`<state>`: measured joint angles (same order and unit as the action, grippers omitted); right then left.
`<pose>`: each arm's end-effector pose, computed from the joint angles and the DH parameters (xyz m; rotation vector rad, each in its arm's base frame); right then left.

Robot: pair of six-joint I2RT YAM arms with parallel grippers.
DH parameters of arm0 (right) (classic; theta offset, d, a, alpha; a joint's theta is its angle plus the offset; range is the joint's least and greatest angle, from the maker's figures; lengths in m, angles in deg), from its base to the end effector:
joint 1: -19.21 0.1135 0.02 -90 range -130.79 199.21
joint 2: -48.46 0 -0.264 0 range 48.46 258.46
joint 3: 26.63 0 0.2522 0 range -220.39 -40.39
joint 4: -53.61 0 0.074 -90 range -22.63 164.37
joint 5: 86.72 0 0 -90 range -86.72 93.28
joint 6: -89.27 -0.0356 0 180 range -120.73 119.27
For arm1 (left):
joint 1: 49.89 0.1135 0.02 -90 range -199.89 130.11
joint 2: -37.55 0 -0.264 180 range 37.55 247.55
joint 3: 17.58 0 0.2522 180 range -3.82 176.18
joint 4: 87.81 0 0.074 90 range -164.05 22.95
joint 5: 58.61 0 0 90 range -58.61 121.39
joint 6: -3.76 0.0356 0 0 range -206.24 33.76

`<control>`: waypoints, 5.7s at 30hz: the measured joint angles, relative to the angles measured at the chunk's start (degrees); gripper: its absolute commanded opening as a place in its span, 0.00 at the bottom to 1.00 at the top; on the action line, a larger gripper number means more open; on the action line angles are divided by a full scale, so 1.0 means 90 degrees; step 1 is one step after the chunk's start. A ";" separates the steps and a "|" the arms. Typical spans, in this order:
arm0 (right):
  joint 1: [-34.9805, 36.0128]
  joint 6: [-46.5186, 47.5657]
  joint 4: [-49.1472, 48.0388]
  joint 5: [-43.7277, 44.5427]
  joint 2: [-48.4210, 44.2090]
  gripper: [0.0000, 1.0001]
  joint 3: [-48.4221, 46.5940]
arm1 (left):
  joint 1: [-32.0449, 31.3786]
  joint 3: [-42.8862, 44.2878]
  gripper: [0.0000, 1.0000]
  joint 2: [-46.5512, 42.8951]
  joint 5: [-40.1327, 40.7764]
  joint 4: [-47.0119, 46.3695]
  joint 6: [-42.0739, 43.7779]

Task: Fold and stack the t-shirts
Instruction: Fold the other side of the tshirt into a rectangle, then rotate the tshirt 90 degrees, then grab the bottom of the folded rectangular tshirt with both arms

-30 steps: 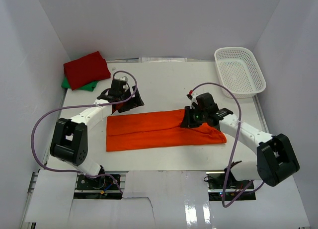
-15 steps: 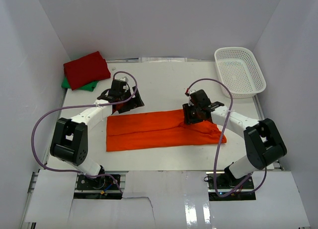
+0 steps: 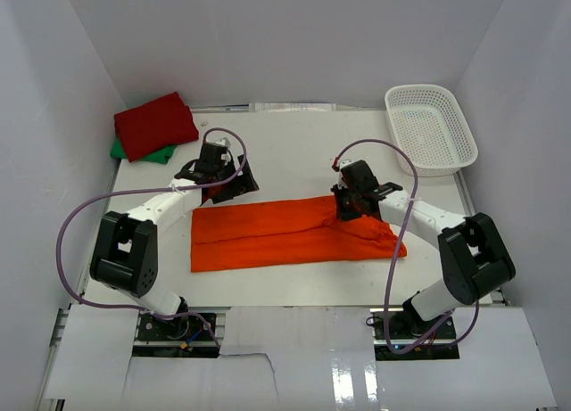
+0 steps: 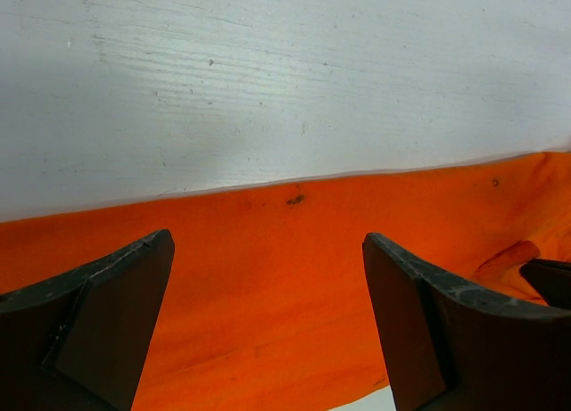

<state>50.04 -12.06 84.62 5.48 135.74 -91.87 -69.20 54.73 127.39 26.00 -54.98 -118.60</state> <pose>0.2644 0.1562 0.1950 -0.4099 2.4809 0.2571 0.3099 -0.1121 0.2173 -0.2432 2.5011 -0.5011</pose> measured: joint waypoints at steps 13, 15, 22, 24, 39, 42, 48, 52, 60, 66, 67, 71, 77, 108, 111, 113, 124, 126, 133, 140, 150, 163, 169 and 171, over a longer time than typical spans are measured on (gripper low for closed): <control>0.0000 -0.0051 -0.0068 -0.0112 -0.0194 0.40 0.0000 | 0.0000 -0.0002 0.98 0.0002 -0.0005 -0.0007 -0.0005; 0.0000 -0.0049 -0.0056 -0.0058 -0.0192 0.40 0.0000 | 0.0000 0.0000 0.98 0.0002 -0.0005 -0.0007 -0.0005; 0.0000 -0.0049 -0.0029 0.0131 0.0129 0.40 -0.0129 | 0.0000 -0.0002 0.98 0.0002 -0.0002 -0.0007 -0.0002; 0.0000 -0.0051 -0.0022 0.0202 0.0323 0.37 -0.0223 | 0.0000 -0.0002 0.98 0.0002 0.0000 -0.0010 -0.0002; 0.0049 -0.0372 -0.0051 -0.0078 -0.0204 0.08 0.0100 | 0.0000 -0.0061 0.98 0.0002 0.0000 -0.0029 -0.0002; 0.0177 -0.0729 0.0034 -0.0321 -0.0544 0.08 0.0325 | 0.0000 -0.0090 0.98 0.0010 -0.0002 -0.0029 -0.0002; 0.0719 -0.1668 0.0226 -0.0908 -0.0838 0.38 0.0794 | 0.0000 -0.0112 0.98 0.0090 -0.0022 -0.0102 -0.0002; 0.0894 -0.2132 0.0653 -0.1054 -0.1056 0.53 0.0913 | 0.0000 -0.0131 0.98 0.0114 -0.0051 -0.0136 0.0022; 0.0889 -0.2164 0.1523 0.0211 -0.1746 0.31 0.0415 | 0.0019 0.0056 0.98 0.0721 -0.0017 0.0165 0.0202; 0.0874 -0.2186 0.1972 0.0954 -0.1673 0.08 0.0503 | 0.0418 -0.0214 0.98 0.0653 -0.0019 0.0408 0.0214; 0.0874 -0.2188 0.2016 0.0993 -0.1673 0.08 0.0539 | 0.0512 -0.0243 0.98 0.0653 0.0002 0.0461 0.0204; 0.0874 -0.2215 0.2242 0.1224 -0.1600 0.08 0.0780 | 0.0777 -0.0248 0.98 0.0622 0.0073 0.0605 0.0209; 0.0874 -0.2205 0.2259 0.1428 -0.0860 0.08 0.0777 | 0.0996 -0.0197 0.98 0.0656 0.0168 0.0746 0.0163; -0.1384 -0.0376 0.1945 -0.0991 0.5557 0.08 -0.7121 | -0.0471 -0.1518 0.98 -0.0430 0.1290 0.0112 -0.2465; -0.1433 -0.0243 0.1909 -0.1066 0.6152 0.10 -0.8072 | -0.1071 -0.1341 0.98 -0.0265 0.1379 0.0192 -0.2871; -0.1474 -0.0187 0.1863 -0.1124 0.6375 0.10 -0.8429 | -0.1421 -0.1253 0.98 -0.0177 0.1387 0.0214 -0.3106; -0.1870 -0.0141 0.1122 -0.1613 0.6579 0.13 -0.8507 | -0.3038 -0.1593 0.98 -0.0503 0.1146 0.0255 -0.4362; -0.1897 -0.0141 0.1001 -0.1634 0.6606 0.14 -0.8507 | -0.3237 -0.1622 0.98 -0.0525 0.1122 0.0262 -0.4495; -0.1897 -0.0194 0.0651 -0.1851 0.6715 0.23 -0.8563 | -0.3684 -0.1460 0.98 -0.0357 0.1093 0.0316 -0.4743; -0.1870 -0.0330 0.0323 -0.2059 0.6683 0.55 -0.8522 | -0.3786 -0.1100 0.98 -0.0250 0.1248 0.0962 -0.4702; -0.1872 -0.0279 0.0007 -0.2293 0.4456 0.48 -0.6851 | -0.3769 0.0678 0.98 -0.0265 0.2127 0.2433 -0.3725; -0.0413 -0.0772 0.0648 -0.1608 -0.1049 0.42 0.0321 | -0.3504 -0.1593 0.98 -0.1508 0.1756 0.2455 -0.3456; 0.0420 -0.1416 0.1115 -0.1377 -0.1727 0.40 0.1515 | -0.3538 -0.2016 0.98 -0.1491 0.1603 0.2293 -0.3470; 0.0532 -0.1596 0.1061 -0.1307 -0.1967 0.40 0.1690 | -0.3575 -0.2089 0.97 -0.1489 0.1598 0.2132 -0.3512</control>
<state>54.83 -26.42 94.17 -6.28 118.04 -76.66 -101.37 35.93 113.99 40.38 -35.79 -150.20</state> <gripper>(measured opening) 0.406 0.975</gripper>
